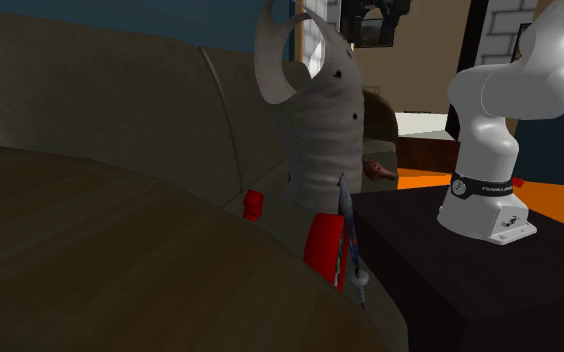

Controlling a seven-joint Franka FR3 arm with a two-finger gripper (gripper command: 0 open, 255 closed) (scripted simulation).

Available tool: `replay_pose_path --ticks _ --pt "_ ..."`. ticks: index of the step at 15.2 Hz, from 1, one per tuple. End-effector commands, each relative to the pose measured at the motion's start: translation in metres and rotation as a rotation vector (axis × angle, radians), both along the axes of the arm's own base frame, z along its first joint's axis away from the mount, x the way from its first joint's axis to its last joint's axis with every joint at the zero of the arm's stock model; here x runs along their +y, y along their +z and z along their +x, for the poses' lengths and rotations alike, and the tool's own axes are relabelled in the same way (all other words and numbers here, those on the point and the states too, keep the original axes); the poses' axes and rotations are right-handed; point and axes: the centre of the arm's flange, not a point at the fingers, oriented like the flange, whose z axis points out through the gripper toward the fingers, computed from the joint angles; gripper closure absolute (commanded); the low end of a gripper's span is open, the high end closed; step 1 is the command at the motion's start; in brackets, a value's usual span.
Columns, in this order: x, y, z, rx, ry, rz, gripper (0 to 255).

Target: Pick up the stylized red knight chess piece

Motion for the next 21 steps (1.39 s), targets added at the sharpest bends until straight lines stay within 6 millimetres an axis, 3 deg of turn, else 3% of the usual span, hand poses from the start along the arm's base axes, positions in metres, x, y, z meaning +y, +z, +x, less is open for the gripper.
replay_pose_path --ticks 1,21 --pt "0.0 0.0 0.0 0.0 0.0 0.0 0" --pt "-0.132 -0.205 0.094 0.077 0.256 -0.065 0"
